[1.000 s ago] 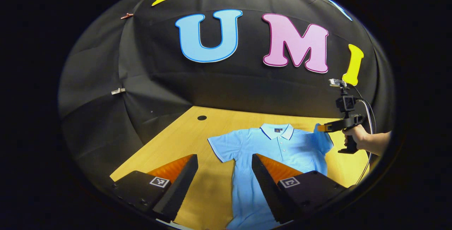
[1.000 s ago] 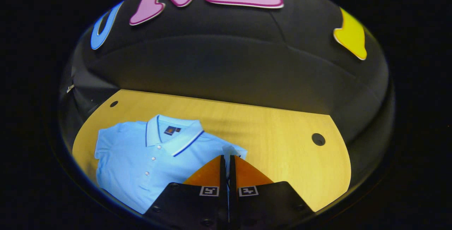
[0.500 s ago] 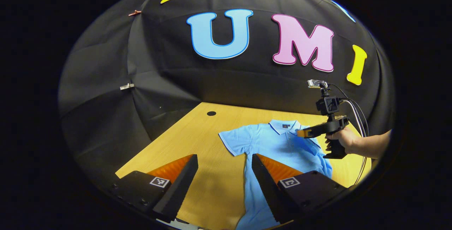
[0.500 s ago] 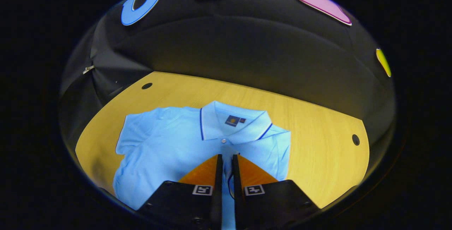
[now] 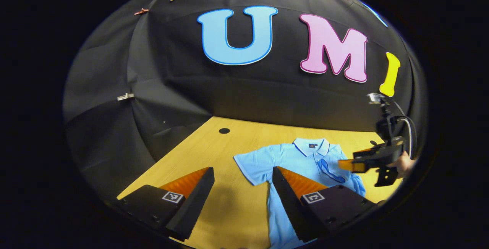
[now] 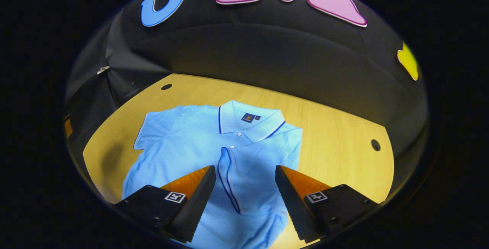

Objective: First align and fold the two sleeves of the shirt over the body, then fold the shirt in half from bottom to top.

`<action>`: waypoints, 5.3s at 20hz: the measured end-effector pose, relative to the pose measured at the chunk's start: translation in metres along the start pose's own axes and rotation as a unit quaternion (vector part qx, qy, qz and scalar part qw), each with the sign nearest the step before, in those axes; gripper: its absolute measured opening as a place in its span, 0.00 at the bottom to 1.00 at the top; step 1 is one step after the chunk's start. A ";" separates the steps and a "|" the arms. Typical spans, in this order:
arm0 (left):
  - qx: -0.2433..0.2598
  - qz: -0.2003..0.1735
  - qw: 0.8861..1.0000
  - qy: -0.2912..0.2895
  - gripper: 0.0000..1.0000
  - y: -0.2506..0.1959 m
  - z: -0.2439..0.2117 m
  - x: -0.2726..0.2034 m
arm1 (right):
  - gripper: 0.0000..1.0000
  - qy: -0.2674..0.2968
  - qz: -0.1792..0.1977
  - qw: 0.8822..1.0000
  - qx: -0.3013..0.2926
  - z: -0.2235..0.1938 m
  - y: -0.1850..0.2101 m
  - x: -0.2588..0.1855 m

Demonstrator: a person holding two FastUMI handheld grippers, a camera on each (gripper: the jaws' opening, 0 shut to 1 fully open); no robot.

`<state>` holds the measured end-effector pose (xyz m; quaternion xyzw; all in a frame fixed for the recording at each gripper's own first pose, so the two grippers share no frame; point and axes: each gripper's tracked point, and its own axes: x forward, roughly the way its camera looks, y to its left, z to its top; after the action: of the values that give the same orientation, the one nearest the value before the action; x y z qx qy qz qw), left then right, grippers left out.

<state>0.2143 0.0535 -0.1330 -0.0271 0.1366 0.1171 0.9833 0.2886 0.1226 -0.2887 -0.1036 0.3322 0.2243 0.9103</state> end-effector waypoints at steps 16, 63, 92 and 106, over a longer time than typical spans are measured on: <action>0.005 -0.026 0.990 0.135 0.97 0.023 -0.083 0.253 | 0.98 -0.048 -0.087 0.992 0.078 -0.040 -0.106 -0.132; 0.055 -0.200 0.973 0.104 0.97 -0.131 -0.067 -0.008 | 0.99 -0.012 -0.049 0.987 0.151 -0.120 -0.014 -0.196; 0.149 -0.187 0.944 0.228 0.58 -0.093 -0.288 -0.162 | 0.61 0.100 -0.054 0.989 0.098 -0.279 0.103 -0.206; 0.103 -0.153 0.947 0.261 0.06 -0.101 -0.278 -0.162 | 0.05 0.150 -0.022 0.980 0.125 -0.274 0.103 -0.207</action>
<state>0.0137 -0.1049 -0.3530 0.0244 0.3942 -0.0608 0.9167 -0.0535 0.0505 -0.3656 -0.0287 0.4884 0.1428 0.8604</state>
